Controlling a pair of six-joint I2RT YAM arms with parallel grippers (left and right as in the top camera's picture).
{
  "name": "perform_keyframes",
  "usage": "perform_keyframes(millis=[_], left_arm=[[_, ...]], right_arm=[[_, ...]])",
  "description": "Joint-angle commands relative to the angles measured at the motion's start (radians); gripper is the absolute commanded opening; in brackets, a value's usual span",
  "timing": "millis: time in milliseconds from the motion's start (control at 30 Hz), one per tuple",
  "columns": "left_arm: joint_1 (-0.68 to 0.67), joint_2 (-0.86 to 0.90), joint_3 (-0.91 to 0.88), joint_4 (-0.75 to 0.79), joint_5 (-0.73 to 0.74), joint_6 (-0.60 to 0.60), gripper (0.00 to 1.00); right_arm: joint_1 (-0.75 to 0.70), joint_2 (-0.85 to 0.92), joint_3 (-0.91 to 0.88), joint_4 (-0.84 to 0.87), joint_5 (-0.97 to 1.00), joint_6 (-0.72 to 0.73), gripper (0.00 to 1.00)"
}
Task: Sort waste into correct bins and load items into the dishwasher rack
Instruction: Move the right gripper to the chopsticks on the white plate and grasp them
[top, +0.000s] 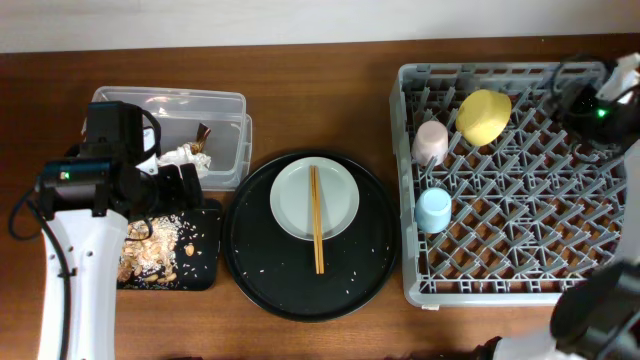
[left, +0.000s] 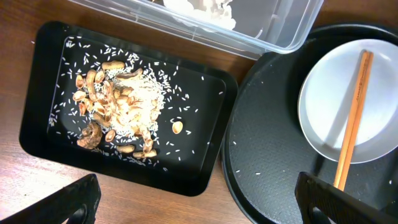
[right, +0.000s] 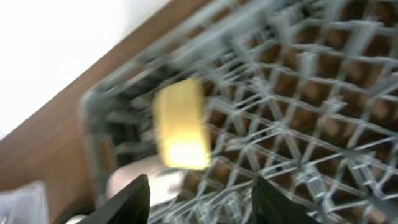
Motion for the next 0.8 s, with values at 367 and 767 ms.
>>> perform_keyframes(millis=[367,767], left_arm=[[0.002,0.000,0.003,-0.001,-0.007,0.008,0.99],[0.002,0.000,0.003,-0.001,-0.007,0.008,0.99]], right_arm=[[1.034,-0.010,-0.079,-0.259,0.266,0.245,0.47],[1.165,0.314,-0.123,-0.086,0.442,0.420,0.28]])
